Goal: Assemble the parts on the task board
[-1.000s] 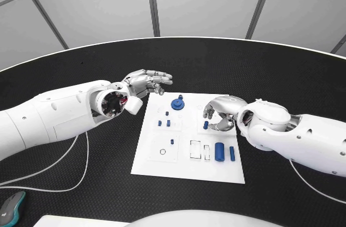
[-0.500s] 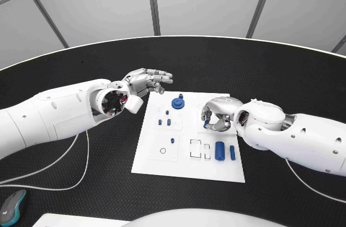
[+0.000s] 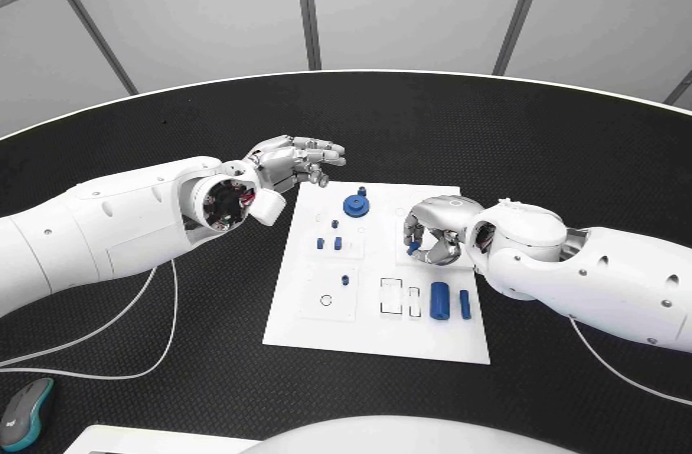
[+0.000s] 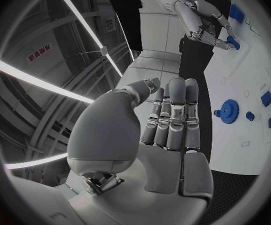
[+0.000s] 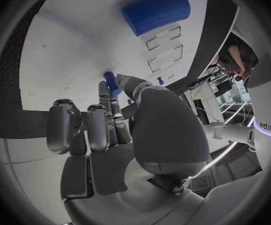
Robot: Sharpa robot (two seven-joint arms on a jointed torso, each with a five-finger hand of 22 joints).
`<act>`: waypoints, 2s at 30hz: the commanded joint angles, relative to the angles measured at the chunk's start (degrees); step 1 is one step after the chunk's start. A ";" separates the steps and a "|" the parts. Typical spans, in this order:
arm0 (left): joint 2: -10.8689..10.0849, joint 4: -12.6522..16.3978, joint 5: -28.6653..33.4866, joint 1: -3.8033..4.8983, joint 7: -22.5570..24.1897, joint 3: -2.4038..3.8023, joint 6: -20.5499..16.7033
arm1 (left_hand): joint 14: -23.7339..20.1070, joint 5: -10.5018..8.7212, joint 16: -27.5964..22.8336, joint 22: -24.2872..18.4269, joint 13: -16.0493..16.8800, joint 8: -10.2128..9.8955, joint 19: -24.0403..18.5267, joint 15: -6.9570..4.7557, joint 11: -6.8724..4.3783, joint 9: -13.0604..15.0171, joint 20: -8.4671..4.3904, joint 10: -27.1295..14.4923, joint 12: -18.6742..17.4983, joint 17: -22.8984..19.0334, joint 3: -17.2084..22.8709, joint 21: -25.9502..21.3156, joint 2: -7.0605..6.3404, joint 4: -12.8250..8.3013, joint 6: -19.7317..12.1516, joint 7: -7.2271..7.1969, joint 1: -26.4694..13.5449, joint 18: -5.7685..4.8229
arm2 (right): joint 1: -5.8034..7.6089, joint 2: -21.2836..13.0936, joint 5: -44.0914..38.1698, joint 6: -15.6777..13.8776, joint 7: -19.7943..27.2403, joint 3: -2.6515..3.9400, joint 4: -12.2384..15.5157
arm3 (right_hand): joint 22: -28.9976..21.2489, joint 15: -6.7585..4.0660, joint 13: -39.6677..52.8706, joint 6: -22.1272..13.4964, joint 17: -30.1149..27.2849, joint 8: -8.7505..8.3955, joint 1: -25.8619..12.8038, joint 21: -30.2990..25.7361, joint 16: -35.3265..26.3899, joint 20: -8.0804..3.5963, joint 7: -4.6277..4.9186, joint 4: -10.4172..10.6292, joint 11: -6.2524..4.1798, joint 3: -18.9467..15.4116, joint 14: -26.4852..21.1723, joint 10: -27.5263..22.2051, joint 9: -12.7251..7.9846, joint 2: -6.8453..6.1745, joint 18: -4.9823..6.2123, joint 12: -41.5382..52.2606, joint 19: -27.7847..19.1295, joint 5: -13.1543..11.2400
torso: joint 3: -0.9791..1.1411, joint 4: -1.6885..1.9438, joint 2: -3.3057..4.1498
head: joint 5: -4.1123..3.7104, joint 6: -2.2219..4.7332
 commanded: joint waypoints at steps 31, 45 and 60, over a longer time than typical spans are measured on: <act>1.12 -1.22 0.00 -0.02 0.01 0.00 0.62 | -0.45 0.30 -0.21 -0.13 0.11 0.09 -0.32 -0.01 0.14 0.07 -0.13 -0.55 0.40 -0.12 -0.52 -0.42 0.66 0.22 -0.44 0.13 -0.03 0.82 | -0.10 -0.64 0.01 -9.92 -0.13 1.77 11.93 | 10.38 -1.52 1.27 4.02 0.90 2.95 1.53 1.96 0.84 -1.43 -0.93 -1.86 -1.18 1.23 2.85 4.79 2.18 2.82 -0.39 0.94 3.11 -0.75 | -0.08 -0.14 -0.19 | 0.69 0.54; 2.82 -2.02 0.00 -0.02 -0.16 0.00 1.12 | -0.48 0.32 -0.21 -0.15 0.12 0.06 -0.32 0.01 0.15 0.06 -0.11 -0.62 0.42 -0.16 -0.54 -0.45 0.69 0.25 -0.51 0.15 -0.04 0.82 | -4.02 8.86 0.02 -8.74 3.33 1.49 8.29 | 10.18 -1.51 1.32 3.83 0.69 2.93 1.63 1.43 0.70 -1.47 -0.77 -2.21 -1.10 1.44 2.81 4.67 2.34 2.67 -0.29 0.64 2.98 -0.54 | -0.22 0.09 -0.08 | 2.73 -0.16; 2.78 -1.87 -0.01 0.00 -0.31 0.01 1.02 | -0.50 0.33 -0.20 -0.17 0.13 0.05 -0.33 0.03 0.17 0.06 -0.10 -0.68 0.44 -0.19 -0.55 -0.48 0.74 0.29 -0.56 0.17 -0.04 0.82 | -5.89 11.99 -0.96 -5.73 3.13 0.33 3.44 | 10.15 -1.41 1.37 3.55 0.66 2.83 1.69 1.29 0.67 -1.44 -0.56 -2.52 -0.95 1.65 2.80 4.49 2.47 2.65 -0.27 0.33 2.94 -0.35 | -0.11 0.04 -0.03 | 3.63 -1.39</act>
